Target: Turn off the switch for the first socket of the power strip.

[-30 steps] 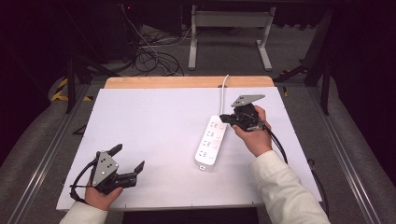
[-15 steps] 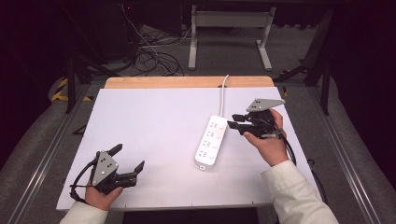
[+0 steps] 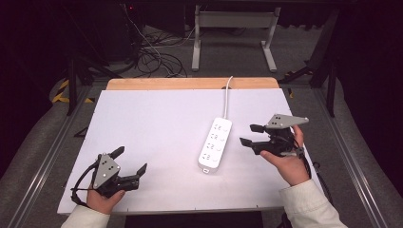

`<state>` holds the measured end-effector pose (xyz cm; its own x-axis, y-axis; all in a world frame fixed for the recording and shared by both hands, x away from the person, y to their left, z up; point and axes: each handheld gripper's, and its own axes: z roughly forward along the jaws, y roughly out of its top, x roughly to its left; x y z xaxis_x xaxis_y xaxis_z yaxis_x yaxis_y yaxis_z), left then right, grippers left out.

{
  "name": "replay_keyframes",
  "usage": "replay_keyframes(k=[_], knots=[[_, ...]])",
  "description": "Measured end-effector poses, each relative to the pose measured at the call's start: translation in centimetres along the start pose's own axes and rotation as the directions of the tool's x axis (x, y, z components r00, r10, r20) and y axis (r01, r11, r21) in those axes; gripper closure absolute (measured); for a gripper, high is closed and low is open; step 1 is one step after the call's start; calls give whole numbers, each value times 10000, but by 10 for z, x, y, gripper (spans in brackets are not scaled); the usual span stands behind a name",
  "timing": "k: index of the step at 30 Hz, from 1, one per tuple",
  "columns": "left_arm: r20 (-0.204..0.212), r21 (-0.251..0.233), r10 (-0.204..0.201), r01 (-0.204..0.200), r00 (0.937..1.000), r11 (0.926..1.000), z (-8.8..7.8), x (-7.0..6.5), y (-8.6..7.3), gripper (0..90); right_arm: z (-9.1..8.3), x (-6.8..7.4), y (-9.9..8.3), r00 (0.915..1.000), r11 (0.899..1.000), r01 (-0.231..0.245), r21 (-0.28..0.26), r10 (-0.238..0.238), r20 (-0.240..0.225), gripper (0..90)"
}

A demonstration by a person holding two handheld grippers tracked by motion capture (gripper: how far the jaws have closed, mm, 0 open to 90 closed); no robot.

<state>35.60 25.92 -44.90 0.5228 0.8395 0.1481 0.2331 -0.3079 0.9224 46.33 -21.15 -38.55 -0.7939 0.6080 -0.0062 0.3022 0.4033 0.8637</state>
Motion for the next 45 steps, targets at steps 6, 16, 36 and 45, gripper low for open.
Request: replay_keyframes(k=[6, 16, 36, 45], knots=[[28, -43, -82, 82, 10000, 10000, 0, -1, 0, 98, -8, 5, -23, 9999, 10000, 38, -40, -39, -132, 309], [97, -87, 4, -3, 10000, 10000, 0, -3, 0, 79, -8, 10, -64, 9994, 9996, -203, -197, 197, -291, 296], [213, 31, 45, -46, 9998, 10000, -9, -5, -6, 54, 3, 10, -116, 9965, 9936, -707, 876, 743, -393, 268], [71, 34, 128, -128, 9999, 9999, -3, -2, -6, 55, 0, 15, -112, 9989, 9983, -452, 378, 458, -136, 276]])
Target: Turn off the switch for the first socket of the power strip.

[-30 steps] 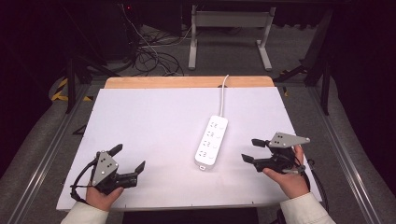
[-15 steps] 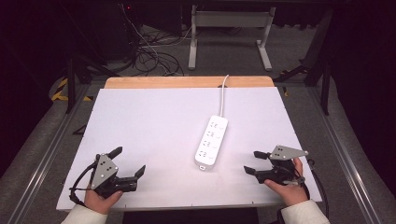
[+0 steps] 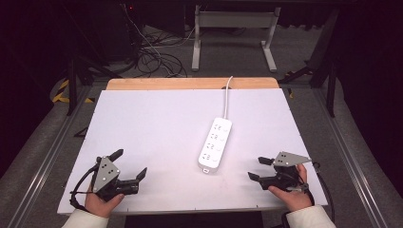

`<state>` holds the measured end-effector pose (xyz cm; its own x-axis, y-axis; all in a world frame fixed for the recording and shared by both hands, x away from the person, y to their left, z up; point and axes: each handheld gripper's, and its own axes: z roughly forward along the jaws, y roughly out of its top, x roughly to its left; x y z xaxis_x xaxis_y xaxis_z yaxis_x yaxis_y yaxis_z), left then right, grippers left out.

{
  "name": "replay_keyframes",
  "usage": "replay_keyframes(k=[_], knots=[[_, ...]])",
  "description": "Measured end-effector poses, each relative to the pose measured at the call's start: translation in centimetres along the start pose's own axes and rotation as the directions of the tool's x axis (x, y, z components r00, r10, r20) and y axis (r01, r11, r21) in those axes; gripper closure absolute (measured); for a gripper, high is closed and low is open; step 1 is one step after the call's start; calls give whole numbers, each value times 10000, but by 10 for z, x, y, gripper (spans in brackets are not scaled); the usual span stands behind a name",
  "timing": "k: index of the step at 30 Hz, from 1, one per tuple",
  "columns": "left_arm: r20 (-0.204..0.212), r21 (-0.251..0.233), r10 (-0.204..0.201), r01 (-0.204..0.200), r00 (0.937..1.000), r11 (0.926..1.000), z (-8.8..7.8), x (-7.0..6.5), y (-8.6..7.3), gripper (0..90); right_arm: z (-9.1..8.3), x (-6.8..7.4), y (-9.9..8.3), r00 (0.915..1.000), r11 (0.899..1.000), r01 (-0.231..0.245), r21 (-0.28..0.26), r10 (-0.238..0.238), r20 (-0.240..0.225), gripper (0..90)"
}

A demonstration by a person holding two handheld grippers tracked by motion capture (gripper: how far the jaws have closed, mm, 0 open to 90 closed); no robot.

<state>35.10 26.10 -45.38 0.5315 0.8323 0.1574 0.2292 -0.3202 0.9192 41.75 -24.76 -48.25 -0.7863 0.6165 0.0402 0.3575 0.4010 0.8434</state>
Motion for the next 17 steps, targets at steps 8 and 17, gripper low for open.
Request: replay_keyframes(k=[8, 17], knots=[[160, 85, -212, 211, 9996, 9997, -1, 1, 2, 57, -5, -2, 0, 9998, 9991, -155, -400, 159, 99, 300], [-101, -53, -119, 118, 9999, 9999, 0, 1, 0, 57, -2, -3, 1, 9998, 9994, -14, -355, 20, 173, 291]])
